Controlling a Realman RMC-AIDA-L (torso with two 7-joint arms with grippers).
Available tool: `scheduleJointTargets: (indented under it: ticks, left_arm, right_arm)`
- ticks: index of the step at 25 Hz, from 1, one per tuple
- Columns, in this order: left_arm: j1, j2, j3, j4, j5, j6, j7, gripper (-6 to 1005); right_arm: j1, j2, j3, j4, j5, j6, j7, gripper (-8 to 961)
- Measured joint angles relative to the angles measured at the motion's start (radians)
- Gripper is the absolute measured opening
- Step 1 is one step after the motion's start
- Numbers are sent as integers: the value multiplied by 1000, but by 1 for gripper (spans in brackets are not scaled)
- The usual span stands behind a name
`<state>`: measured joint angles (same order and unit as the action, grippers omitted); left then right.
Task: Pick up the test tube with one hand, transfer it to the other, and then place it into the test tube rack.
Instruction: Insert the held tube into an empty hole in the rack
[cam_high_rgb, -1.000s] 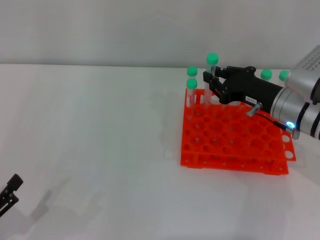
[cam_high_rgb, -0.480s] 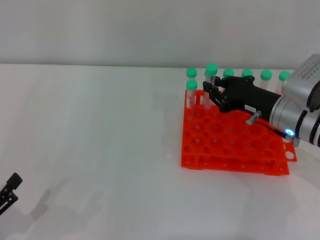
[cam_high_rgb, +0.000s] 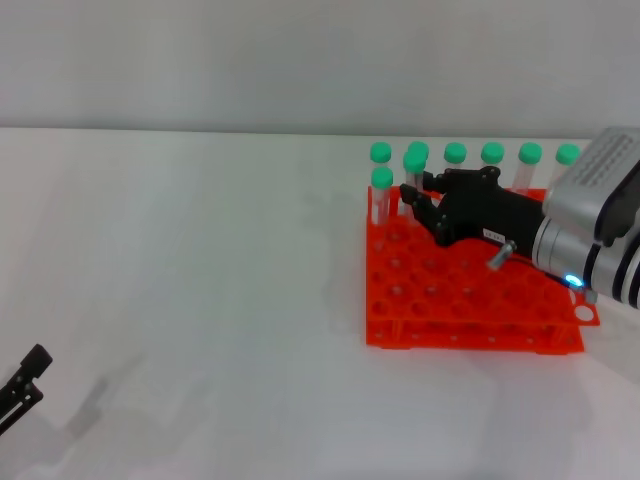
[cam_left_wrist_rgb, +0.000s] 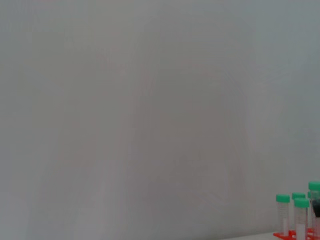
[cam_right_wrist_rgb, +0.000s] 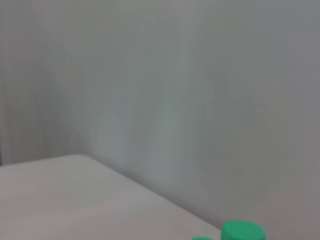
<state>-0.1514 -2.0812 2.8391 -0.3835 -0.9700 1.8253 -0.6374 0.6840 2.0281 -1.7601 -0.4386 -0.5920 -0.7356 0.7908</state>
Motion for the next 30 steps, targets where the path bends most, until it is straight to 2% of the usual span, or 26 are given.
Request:
scheduleJointTargets:
  ticks: [8,17,24,30]
  left_arm:
    - [-3,0,0,2,1,5,-5,888]
    - [-5,1,-2,-2,1,5,-2,888]
    - [-10,4,-2,-9,-3,6,-2,888]
    - [-16,5,-1,-10,-5,9,1,888]
  right_arm:
    - [-5,-1,-14,0,0,-2,-49,212]
    - [-18,-8,-9,-25,5,-38,-44,547]
    - [-116,-18,5,-103,6,-149,-43,840]
    - [-209,-22,73,-172,0,-269,-49,841]
